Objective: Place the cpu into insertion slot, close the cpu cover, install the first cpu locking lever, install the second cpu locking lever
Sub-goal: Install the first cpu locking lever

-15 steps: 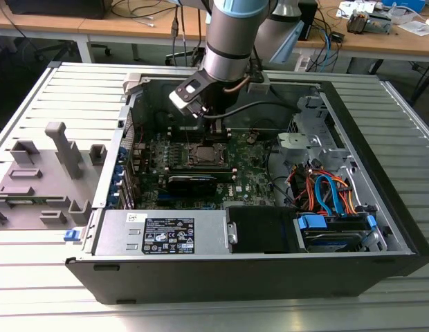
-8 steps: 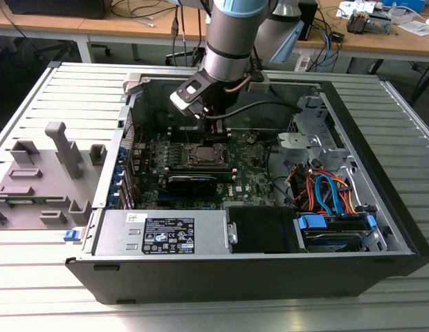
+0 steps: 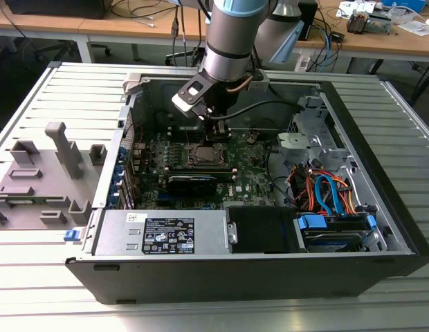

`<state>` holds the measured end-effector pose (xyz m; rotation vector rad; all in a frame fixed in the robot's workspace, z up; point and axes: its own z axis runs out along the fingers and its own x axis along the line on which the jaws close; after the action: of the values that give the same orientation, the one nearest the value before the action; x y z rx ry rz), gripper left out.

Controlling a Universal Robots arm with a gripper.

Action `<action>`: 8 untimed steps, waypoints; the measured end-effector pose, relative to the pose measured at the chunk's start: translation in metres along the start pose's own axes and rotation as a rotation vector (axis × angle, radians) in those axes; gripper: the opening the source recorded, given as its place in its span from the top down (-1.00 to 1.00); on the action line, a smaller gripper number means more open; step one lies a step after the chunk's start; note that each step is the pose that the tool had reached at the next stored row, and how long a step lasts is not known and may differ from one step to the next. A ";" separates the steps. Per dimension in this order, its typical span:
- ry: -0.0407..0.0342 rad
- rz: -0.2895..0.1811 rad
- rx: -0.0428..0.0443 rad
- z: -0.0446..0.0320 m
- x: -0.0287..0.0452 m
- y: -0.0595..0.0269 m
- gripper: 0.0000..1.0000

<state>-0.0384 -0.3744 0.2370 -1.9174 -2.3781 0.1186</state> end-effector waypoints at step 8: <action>-0.0047 -0.041 0.0007 0.0000 0.0000 0.0000 0.79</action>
<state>-0.0384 -0.3744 0.2370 -1.8683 -2.4188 0.1213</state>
